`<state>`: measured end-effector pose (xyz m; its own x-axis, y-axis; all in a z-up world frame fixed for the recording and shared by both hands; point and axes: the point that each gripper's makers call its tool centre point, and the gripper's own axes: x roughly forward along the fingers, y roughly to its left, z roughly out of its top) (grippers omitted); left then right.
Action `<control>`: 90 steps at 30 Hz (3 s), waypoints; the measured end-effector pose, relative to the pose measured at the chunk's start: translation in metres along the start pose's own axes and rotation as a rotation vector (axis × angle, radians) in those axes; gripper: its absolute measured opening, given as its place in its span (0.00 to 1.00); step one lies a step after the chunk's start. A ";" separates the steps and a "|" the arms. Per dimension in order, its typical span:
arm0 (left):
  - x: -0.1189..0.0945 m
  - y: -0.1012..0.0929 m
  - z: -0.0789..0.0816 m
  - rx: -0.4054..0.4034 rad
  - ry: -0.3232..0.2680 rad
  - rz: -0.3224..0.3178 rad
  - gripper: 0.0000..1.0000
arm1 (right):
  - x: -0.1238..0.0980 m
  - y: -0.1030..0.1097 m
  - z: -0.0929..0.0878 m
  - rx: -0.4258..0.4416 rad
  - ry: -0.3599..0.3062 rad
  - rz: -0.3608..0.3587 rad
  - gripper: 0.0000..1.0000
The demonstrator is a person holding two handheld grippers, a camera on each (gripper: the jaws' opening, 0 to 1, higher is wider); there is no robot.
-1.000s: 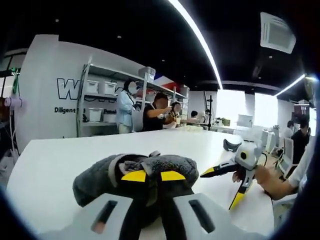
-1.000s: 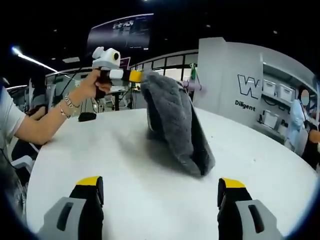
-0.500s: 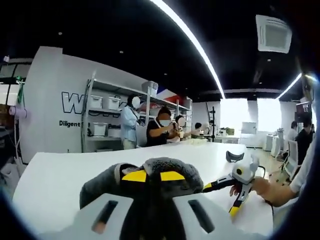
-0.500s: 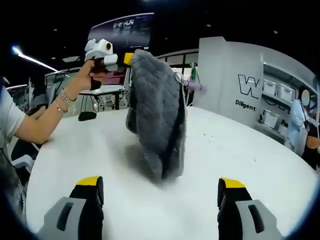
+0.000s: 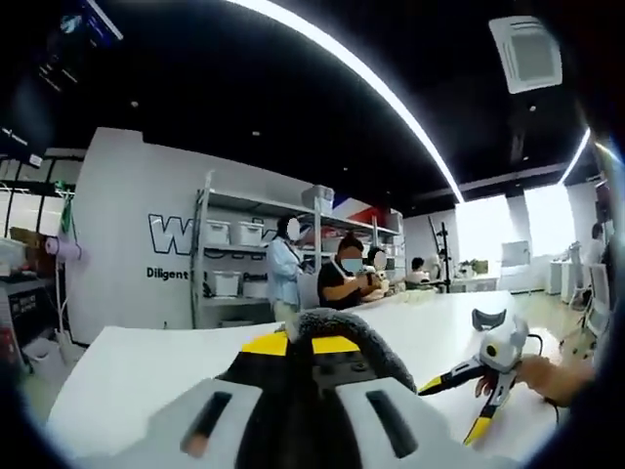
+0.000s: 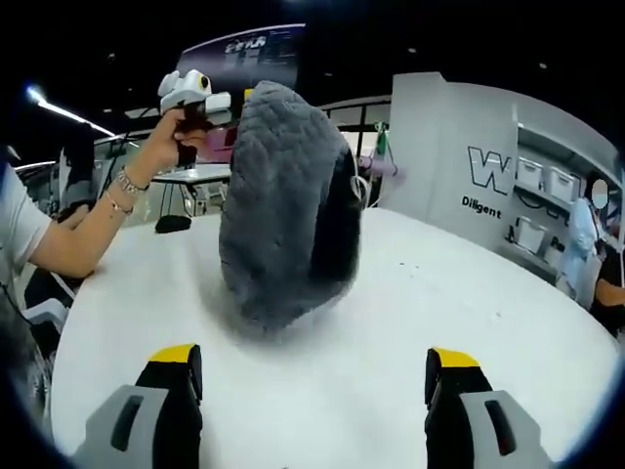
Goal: Fold the towel on the table until its edges align and the towel forms a compact rectangular stack.
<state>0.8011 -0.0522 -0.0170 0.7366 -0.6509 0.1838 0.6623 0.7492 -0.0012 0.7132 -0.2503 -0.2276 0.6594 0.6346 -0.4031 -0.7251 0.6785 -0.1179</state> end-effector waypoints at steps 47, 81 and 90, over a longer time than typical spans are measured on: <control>0.044 0.026 -0.180 -0.064 0.361 0.091 0.05 | 0.003 0.012 -0.013 -0.071 0.069 0.044 0.99; 0.024 0.026 -0.202 -0.070 0.438 0.072 0.14 | 0.005 0.024 -0.014 -0.087 0.082 0.077 0.99; 0.021 0.026 -0.173 -0.060 0.377 0.063 0.24 | 0.008 0.025 -0.019 -0.084 0.100 0.088 0.99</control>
<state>0.8572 -0.0677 -0.1833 0.7675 -0.6115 -0.1924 0.6126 0.7881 -0.0608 0.6965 -0.2349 -0.2512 0.5725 0.6477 -0.5028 -0.7960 0.5860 -0.1515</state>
